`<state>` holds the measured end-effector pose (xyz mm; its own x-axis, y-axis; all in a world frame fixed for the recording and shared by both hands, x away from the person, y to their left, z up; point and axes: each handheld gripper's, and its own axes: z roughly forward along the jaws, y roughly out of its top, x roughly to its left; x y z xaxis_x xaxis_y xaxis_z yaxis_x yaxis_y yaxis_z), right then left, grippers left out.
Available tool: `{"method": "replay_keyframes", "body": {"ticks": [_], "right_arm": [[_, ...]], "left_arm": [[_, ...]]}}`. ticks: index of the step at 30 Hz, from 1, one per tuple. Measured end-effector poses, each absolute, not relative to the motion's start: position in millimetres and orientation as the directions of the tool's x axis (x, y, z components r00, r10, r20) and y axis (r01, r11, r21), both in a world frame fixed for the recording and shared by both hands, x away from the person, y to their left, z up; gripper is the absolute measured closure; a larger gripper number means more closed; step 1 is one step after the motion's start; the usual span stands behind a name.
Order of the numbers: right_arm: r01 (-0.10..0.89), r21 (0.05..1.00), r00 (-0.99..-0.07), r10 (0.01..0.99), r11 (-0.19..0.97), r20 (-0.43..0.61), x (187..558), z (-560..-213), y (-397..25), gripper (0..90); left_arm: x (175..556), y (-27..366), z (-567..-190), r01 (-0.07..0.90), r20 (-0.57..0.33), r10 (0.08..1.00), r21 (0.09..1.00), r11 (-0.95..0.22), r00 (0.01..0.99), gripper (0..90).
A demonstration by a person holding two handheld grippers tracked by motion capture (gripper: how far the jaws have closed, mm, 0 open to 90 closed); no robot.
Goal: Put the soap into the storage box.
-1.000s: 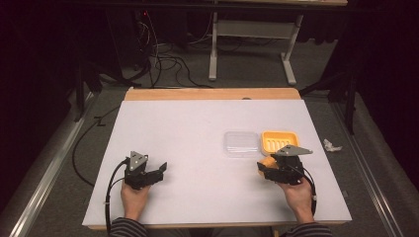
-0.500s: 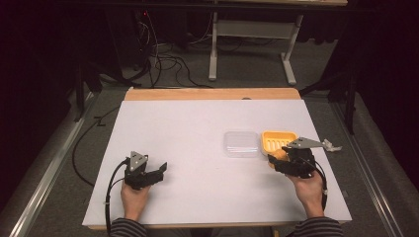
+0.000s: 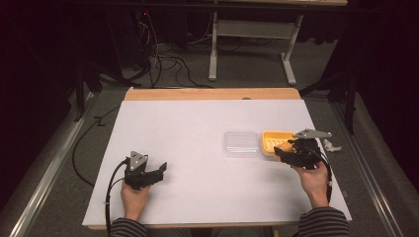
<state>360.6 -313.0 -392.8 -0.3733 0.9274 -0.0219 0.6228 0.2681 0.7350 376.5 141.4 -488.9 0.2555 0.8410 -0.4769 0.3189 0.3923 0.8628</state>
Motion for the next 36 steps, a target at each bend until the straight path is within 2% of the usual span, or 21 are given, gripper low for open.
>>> {"method": "replay_keyframes", "body": {"ticks": [13, 19, 23, 36], "right_arm": [[0.642, 0.745, -0.300, 0.953, 0.179, 0.030, 382.4, -397.4, -328.2, 39.0], [0.655, 0.733, -0.290, 0.957, 0.183, 0.021, 392.2, -402.1, -326.2, 38.9], [0.655, 0.740, -0.290, 0.955, 0.155, 0.056, 398.4, -406.9, -327.3, 38.9], [0.677, 0.715, -0.276, 0.961, 0.176, 0.025, 414.2, -411.7, -324.0, 38.9]], "left_arm": [[376.1, 141.3, -489.3, 0.315, -0.463, 0.849, 0.870, 0.379, 0.255, 21.1], [376.3, 141.2, -489.4, 0.316, -0.462, 0.850, 0.870, 0.379, 0.254, 21.0], [376.1, 141.1, -489.4, 0.316, -0.463, 0.849, 0.869, 0.380, 0.254, 21.0], [376.1, 141.0, -489.4, 0.314, -0.461, 0.850, 0.871, 0.378, 0.254, 20.6]]}}
